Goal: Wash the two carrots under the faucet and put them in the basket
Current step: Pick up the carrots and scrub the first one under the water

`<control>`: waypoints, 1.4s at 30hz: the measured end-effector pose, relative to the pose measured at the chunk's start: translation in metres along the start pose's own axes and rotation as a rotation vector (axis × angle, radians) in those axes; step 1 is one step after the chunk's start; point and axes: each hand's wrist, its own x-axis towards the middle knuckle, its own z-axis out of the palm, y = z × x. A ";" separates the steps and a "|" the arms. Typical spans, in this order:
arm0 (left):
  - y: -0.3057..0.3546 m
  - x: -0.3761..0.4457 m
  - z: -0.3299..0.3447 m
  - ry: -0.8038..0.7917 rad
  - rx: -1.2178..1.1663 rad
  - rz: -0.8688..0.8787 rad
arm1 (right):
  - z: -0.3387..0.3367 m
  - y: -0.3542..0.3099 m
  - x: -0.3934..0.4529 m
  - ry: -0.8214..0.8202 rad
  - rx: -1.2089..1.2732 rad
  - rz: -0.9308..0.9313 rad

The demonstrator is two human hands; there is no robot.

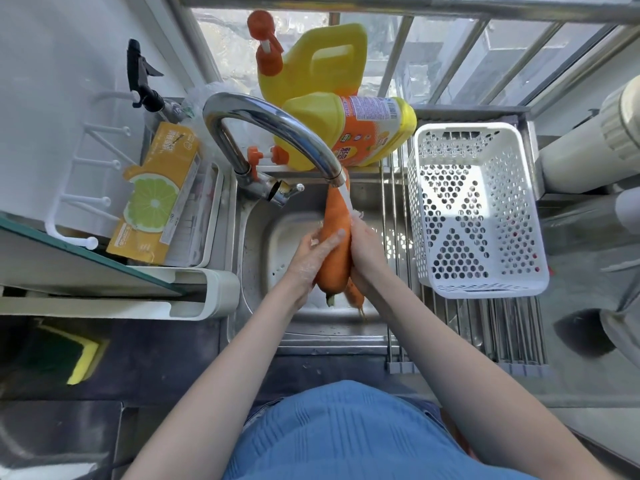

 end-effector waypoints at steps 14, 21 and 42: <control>-0.026 -0.008 -0.028 -0.093 0.304 -0.063 | 0.009 -0.020 0.012 -0.219 0.010 -0.192; -0.033 -0.009 -0.022 0.076 0.492 0.082 | 0.017 -0.019 0.021 -0.118 0.076 -0.177; -0.015 -0.009 -0.018 -0.350 -0.355 -0.248 | 0.023 -0.025 0.024 -0.311 0.118 0.253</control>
